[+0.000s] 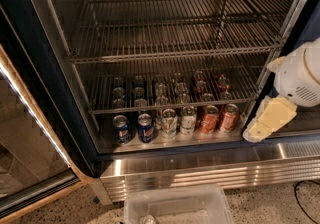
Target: Pick 7up can from bottom shelf of fridge
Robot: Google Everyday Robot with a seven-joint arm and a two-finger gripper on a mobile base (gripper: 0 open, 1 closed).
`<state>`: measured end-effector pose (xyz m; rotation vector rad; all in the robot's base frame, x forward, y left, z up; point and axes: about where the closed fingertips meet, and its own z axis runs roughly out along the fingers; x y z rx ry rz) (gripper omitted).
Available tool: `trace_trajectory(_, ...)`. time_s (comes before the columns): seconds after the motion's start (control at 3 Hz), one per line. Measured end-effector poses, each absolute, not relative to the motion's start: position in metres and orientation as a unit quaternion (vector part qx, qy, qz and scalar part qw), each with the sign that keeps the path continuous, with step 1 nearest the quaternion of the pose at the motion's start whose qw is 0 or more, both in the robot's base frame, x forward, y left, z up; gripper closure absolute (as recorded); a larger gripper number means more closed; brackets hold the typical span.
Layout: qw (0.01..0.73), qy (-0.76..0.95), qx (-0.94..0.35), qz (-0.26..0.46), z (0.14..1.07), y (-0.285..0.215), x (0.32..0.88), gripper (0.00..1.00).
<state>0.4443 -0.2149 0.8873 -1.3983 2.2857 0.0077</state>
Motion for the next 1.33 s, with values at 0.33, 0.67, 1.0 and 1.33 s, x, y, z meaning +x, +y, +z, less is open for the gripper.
trace_trajectory(0.33,0.259,0.827,-0.499,-0.012,0.891,-0.215,0.458,0.0)
trace_trajectory(0.67,0.259,0.827,-0.499,-0.012,0.891,-0.215,0.458,0.0)
trace_trajectory(1.0,0.279,0.832,-0.48,-0.004,0.878,-0.212,0.461,0.0)
trace_trajectory(1.33,0.309,0.833,-0.459,0.03,0.851,-0.199,0.471,0.0)
